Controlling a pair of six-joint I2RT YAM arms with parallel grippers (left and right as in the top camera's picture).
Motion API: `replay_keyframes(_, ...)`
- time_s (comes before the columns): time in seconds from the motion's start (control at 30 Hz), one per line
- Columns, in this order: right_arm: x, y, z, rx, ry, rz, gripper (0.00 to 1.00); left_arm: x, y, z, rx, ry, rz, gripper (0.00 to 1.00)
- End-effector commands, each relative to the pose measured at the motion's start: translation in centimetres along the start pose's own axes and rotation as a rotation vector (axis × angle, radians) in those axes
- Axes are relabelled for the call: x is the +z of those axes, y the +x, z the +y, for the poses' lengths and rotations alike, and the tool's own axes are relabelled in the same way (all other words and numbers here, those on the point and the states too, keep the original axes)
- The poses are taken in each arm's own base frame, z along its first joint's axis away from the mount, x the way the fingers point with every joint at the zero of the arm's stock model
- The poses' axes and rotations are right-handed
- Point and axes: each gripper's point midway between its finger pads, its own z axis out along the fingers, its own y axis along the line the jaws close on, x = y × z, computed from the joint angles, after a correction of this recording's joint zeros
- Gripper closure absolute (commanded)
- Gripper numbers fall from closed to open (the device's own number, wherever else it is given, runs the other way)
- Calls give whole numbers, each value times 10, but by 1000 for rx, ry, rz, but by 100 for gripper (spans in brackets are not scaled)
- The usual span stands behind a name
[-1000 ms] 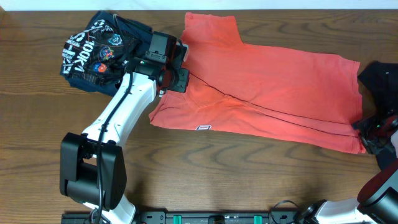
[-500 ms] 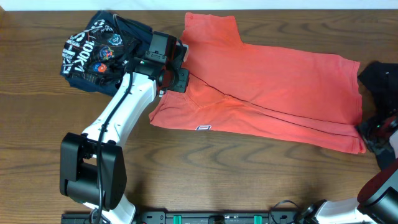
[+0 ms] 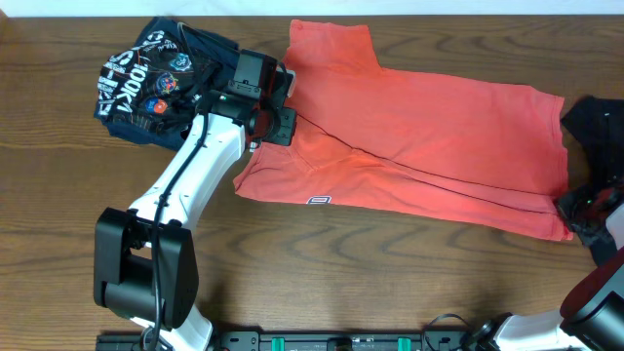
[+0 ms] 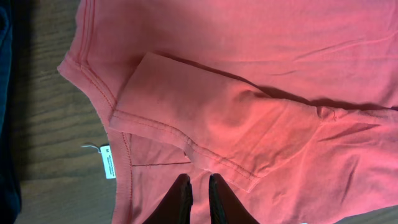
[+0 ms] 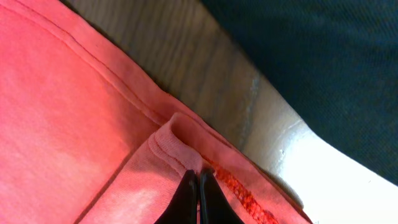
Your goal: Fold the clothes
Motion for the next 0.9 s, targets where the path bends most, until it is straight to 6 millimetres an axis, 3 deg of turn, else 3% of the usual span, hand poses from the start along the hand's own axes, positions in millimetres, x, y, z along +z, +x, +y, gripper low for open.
replay_keyframes(0.0, -20, -21, 16, -17, -60, -61, 99, 5, 4, 3, 3, -11, 18, 87)
replay_keyframes(0.23, -33, -30, 46, -36, -213, -82, 99, 5, 4, 3, 3, -10, 17, 87)
replay_keyframes(0.53, -42, -62, 64, -19, -293, -214, 99, 5, 4, 3, 3, -10, 17, 87)
replay_keyframes(0.67, -42, -67, 66, -23, -301, -232, 99, 5, 4, 3, 3, -10, 17, 87)
replay_keyframes(0.7, -42, -66, 66, -23, -300, -230, 89, 5, 4, 3, 3, -10, 17, 87)
replay_keyframes(0.77, -42, -66, 65, -22, -299, -228, 55, 5, 4, 3, 3, -10, 18, 85)
replay_keyframes(0.87, -42, -66, 64, -23, -298, -230, 53, 5, 5, 3, 2, -11, 23, 77)
